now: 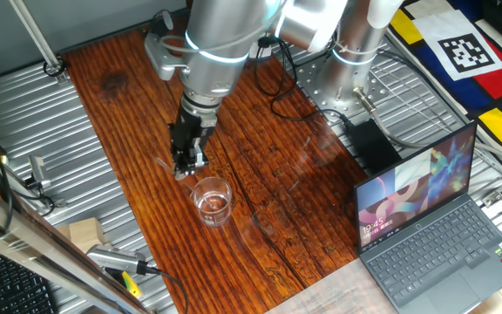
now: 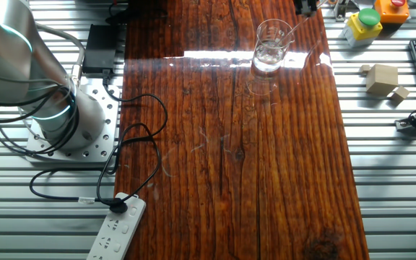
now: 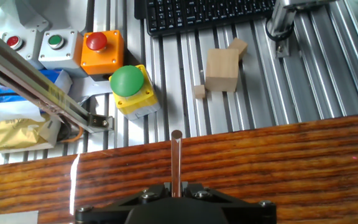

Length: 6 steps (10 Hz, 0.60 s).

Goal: Stir the beaker with a glass rod

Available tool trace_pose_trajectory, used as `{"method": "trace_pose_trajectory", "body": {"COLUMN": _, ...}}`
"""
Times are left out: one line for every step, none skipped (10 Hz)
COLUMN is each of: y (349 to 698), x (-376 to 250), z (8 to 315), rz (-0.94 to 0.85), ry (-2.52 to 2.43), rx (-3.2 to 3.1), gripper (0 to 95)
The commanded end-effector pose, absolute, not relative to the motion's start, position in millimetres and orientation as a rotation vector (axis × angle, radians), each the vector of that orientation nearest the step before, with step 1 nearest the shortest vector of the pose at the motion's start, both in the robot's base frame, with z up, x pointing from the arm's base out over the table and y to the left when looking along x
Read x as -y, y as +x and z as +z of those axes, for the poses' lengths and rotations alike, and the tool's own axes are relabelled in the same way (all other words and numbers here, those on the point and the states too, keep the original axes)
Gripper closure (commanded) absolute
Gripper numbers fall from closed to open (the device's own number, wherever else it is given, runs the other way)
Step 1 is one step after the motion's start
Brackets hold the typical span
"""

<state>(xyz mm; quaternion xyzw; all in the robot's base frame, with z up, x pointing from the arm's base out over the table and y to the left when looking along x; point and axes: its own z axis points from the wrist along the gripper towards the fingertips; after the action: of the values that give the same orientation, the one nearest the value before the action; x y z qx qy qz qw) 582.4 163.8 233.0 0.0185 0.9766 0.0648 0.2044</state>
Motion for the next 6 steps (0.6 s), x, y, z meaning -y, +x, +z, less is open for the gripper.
{"method": "trace_pose_trajectory", "body": {"y": 585, "x": -163, "z": 232, "rz": 0.181, "ry": 0.046, "rx": -2.718, "gripper": 95.0}}
{"method": "trace_pose_trajectory", "body": {"y": 587, "x": -163, "z": 231, "rz": 0.182, "ry": 0.048, "rx": -2.716, "gripper": 95.0}}
{"method": "trace_pose_trajectory", "body": {"y": 591, "x": -164, "z": 230, "rz": 0.18, "ry": 0.053, "rx": -2.714, "gripper": 95.0}}
{"method": "trace_pose_trajectory", "body": {"y": 594, "x": -166, "z": 229, "rz": 0.181, "ry": 0.06, "rx": -2.712, "gripper": 95.0}}
{"method": "trace_pose_trajectory", "body": {"y": 596, "x": -168, "z": 228, "rz": 0.18, "ry": 0.063, "rx": -2.711, "gripper": 95.0}}
{"method": "trace_pose_trajectory", "body": {"y": 598, "x": -169, "z": 228, "rz": 0.179, "ry": 0.067, "rx": -2.711, "gripper": 95.0}}
